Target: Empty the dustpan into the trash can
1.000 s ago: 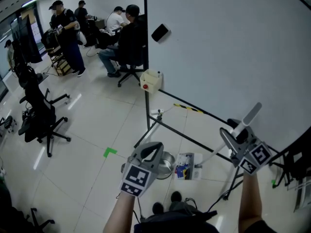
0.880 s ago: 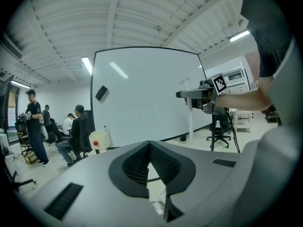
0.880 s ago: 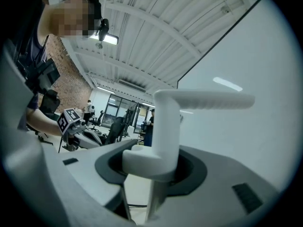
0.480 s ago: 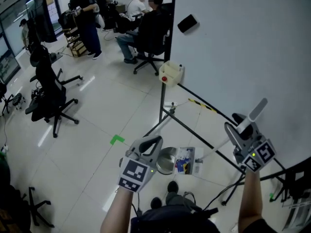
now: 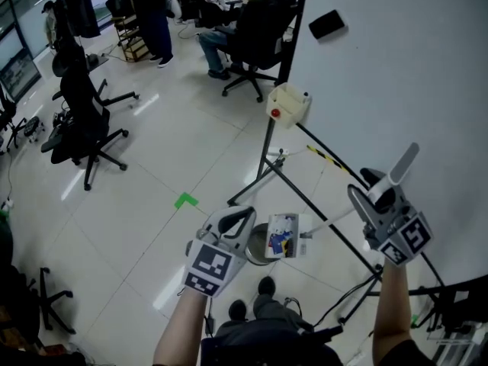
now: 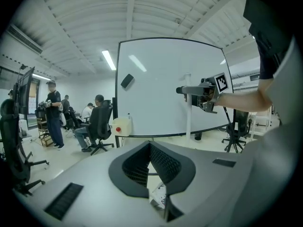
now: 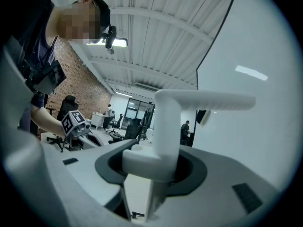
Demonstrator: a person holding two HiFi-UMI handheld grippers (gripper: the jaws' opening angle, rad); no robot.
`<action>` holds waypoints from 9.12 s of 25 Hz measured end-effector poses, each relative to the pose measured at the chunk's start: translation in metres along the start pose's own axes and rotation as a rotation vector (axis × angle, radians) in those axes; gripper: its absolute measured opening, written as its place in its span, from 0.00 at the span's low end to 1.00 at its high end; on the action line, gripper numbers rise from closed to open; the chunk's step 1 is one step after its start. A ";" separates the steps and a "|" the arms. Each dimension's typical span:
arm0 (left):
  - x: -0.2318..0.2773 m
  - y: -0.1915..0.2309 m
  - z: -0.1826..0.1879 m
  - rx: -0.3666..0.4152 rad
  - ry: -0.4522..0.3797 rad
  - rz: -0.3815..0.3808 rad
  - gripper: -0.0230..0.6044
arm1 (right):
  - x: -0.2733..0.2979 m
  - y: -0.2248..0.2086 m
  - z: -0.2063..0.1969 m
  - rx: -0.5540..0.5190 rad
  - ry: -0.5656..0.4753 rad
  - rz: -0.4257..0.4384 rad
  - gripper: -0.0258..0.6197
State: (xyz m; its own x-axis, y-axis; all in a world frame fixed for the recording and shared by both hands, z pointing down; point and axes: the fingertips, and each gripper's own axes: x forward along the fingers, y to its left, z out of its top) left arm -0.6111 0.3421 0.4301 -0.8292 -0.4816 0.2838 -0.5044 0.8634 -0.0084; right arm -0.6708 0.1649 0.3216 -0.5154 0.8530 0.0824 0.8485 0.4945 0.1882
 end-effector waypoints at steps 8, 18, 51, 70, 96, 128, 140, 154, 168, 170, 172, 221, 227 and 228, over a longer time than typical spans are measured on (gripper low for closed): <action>0.006 0.019 -0.011 -0.030 0.026 0.038 0.03 | 0.034 -0.003 -0.008 -0.046 0.030 0.093 0.35; 0.009 0.024 -0.028 -0.045 0.068 0.067 0.03 | 0.052 0.026 -0.039 -0.171 0.096 0.201 0.35; -0.012 -0.023 -0.020 0.038 0.061 0.016 0.03 | -0.038 0.126 -0.071 -0.457 0.256 0.272 0.35; -0.048 -0.074 -0.017 0.087 0.052 -0.010 0.03 | -0.101 0.186 -0.109 -0.628 0.366 0.291 0.35; -0.078 -0.180 -0.033 0.077 0.121 0.159 0.03 | -0.207 0.163 -0.159 -0.752 0.329 0.282 0.35; -0.068 -0.213 -0.054 0.077 0.158 0.117 0.03 | -0.243 0.171 -0.187 -1.018 0.390 0.313 0.34; -0.052 -0.227 -0.060 0.075 0.177 0.094 0.03 | -0.259 0.165 -0.193 -1.135 0.398 0.390 0.33; -0.049 -0.223 -0.071 0.052 0.181 0.092 0.03 | -0.256 0.173 -0.191 -1.221 0.358 0.425 0.33; -0.031 -0.240 -0.066 0.144 0.187 0.049 0.03 | -0.235 0.180 -0.181 -1.196 0.372 0.452 0.33; -0.027 -0.244 -0.064 0.171 0.192 0.044 0.03 | -0.233 0.182 -0.183 -1.182 0.396 0.471 0.33; -0.023 -0.250 -0.063 0.201 0.198 0.038 0.03 | -0.231 0.185 -0.184 -1.174 0.415 0.490 0.33; 0.010 -0.149 0.006 0.224 0.021 -0.164 0.03 | -0.094 0.097 -0.063 -0.765 0.567 0.075 0.32; -0.002 -0.131 0.022 0.207 -0.033 -0.180 0.03 | -0.089 0.096 -0.028 -0.734 0.574 -0.001 0.32; -0.004 -0.130 0.024 0.203 -0.038 -0.186 0.03 | -0.090 0.094 -0.023 -0.722 0.575 -0.018 0.32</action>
State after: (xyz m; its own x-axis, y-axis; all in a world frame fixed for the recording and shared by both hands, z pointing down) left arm -0.5485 0.2284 0.4073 -0.7241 -0.6379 0.2620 -0.6838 0.7136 -0.1525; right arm -0.5470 0.1308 0.3543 -0.6717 0.5365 0.5109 0.6590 0.1176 0.7429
